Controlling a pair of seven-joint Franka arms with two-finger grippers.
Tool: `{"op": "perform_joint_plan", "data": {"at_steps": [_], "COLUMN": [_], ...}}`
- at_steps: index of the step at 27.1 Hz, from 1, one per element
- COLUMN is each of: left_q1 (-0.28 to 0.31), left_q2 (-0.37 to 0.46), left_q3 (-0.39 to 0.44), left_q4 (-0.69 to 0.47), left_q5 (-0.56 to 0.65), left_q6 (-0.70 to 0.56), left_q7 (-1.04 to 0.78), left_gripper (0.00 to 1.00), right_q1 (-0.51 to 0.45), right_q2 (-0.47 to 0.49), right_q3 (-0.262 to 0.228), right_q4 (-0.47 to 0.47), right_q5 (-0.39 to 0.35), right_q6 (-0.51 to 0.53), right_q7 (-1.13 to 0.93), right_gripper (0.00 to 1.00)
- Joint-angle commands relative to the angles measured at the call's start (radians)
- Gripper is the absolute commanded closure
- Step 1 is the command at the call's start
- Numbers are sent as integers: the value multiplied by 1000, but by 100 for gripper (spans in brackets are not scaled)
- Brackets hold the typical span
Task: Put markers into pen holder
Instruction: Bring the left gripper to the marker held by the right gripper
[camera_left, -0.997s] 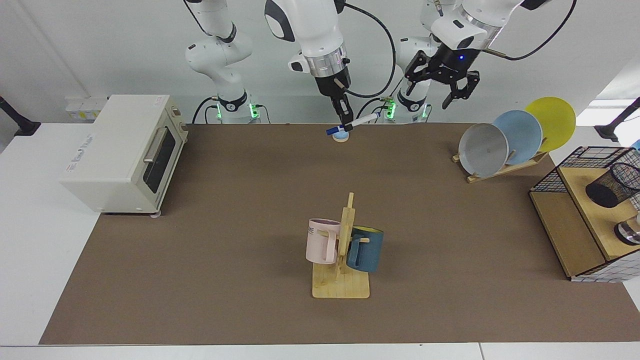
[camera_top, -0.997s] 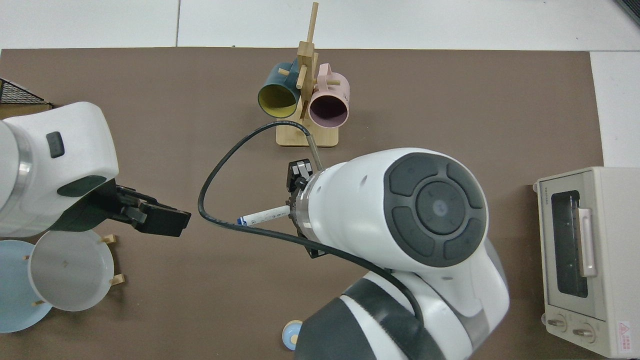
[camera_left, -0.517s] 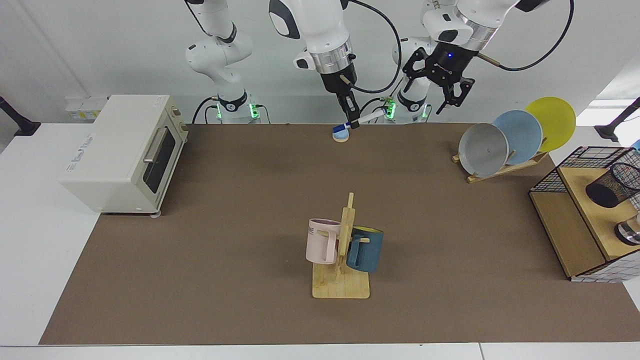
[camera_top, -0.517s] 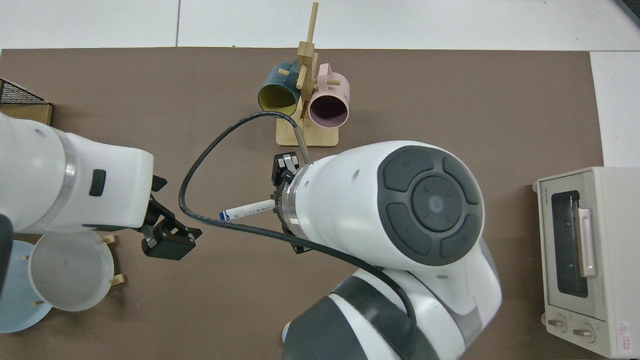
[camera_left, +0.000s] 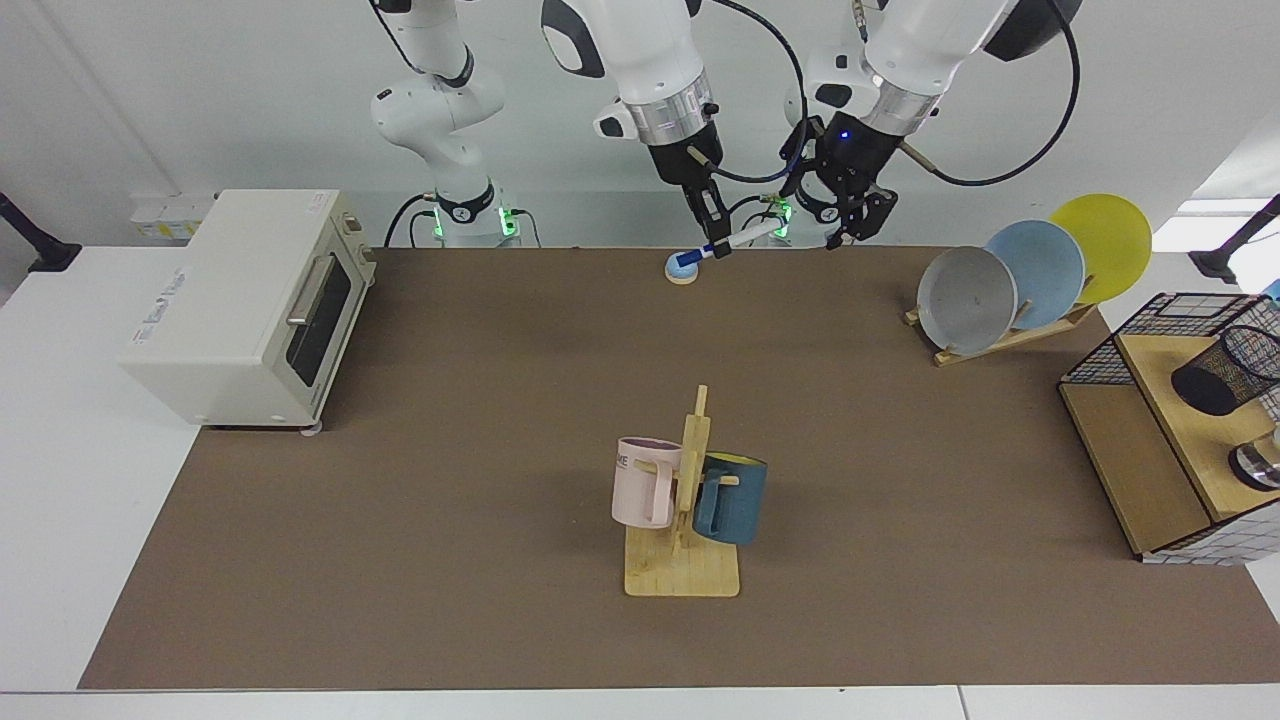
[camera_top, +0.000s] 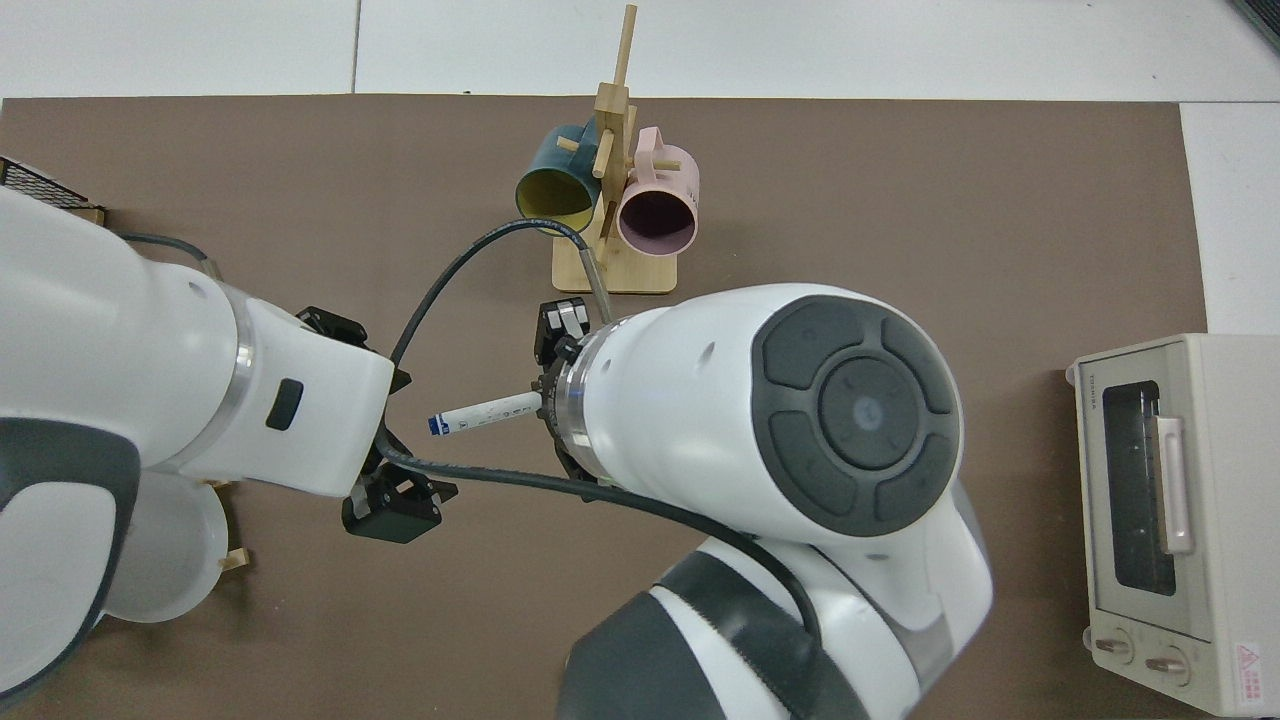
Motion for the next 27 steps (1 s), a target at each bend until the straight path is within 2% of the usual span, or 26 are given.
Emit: {"op": "perform_joint_plan", "data": {"at_steps": [1, 17, 27], "left_q1": [2, -18, -27], "left_q2": [-31, -29, -33], "left_q3": [14, -31, -48], "left_q4": [-49, -51, -63], "left_q5": [-69, -89, -73], "left_q6": [16, 99, 101], "left_q7": [37, 8, -12], "left_gripper": [0, 2, 18], "right_q1": [2, 5, 23], "right_q2": [14, 9, -1], "right_q3": [-3, -2, -2], "right_q4": [16, 6, -6], "right_q5": [29, 75, 85], "right_q6": [30, 28, 12], "right_q7": [1, -80, -127], "right_gripper": [100, 100, 100]}}
